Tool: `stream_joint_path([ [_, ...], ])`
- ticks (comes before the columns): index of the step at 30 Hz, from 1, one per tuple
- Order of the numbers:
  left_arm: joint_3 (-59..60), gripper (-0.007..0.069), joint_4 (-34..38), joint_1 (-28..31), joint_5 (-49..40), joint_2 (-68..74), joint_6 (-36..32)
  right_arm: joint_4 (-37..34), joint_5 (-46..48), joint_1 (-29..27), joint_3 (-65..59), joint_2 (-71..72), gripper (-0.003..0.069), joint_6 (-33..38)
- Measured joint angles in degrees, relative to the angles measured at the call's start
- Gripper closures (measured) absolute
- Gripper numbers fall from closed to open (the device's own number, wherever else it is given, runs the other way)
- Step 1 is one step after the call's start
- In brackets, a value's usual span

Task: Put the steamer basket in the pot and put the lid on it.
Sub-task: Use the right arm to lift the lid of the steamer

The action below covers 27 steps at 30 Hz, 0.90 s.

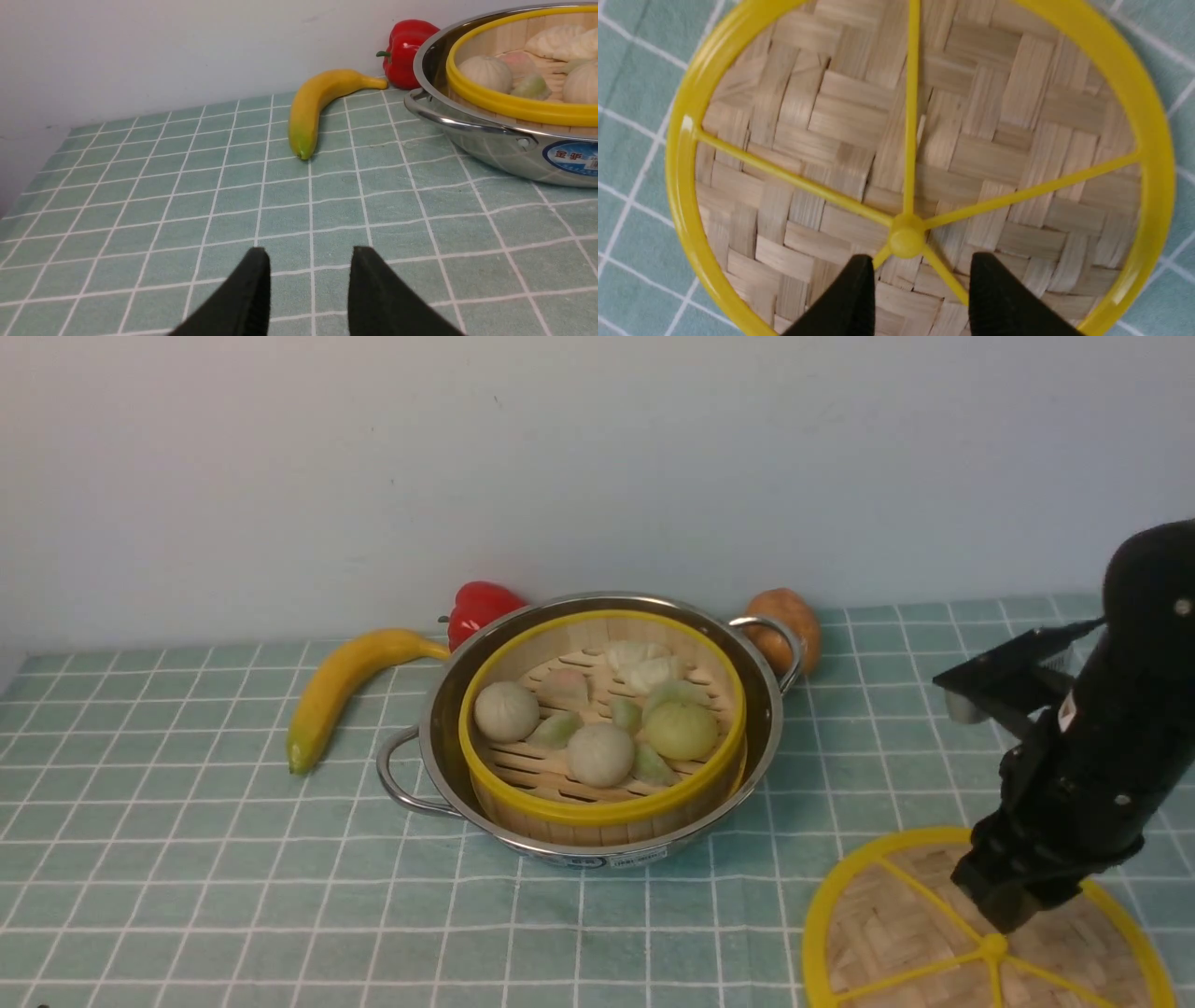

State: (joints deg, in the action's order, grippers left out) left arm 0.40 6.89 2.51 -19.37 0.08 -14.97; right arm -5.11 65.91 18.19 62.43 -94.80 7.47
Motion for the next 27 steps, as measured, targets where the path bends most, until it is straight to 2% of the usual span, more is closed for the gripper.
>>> stream_joint_path([
  [13,0.00,0.0383,0.00,0.00,0.00,0.00,0.00,-0.49,-1.91,0.00,0.05,-7.21,0.0368,-0.50],
  [16,0.00,0.0382,0.00,0.00,0.00,0.00,0.00,-0.49,-1.91,0.00,0.05,-7.48,0.0385,-0.62],
  [21,0.00,0.0382,0.00,0.00,0.00,0.00,0.00,-0.77,-0.68,0.00,0.10,-7.48,0.0513,-0.89],
  [27,0.00,0.0382,0.00,0.00,0.00,0.00,0.00,-0.77,0.98,0.00,0.21,-7.48,0.0513,-1.05],
])
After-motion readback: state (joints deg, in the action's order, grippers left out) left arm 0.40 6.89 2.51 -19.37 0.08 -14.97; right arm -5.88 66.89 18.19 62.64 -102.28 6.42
